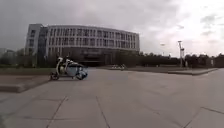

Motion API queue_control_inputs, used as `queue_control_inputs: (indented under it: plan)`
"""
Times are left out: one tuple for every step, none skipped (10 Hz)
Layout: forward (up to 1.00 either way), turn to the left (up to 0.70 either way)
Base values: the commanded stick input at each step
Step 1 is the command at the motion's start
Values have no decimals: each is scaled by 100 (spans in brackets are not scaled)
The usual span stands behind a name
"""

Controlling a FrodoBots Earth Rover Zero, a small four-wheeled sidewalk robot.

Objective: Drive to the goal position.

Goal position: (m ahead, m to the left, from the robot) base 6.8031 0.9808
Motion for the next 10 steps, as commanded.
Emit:
queue_control_inputs:
  plan:
    - [70, 0]
    - [70, 0]
    - [70, 0]
    - [70, 0]
    - [70, 0]
    - [70, 0]
    - [70, 0]
    - [70, 0]
    - [70, 0]
    - [70, 0]
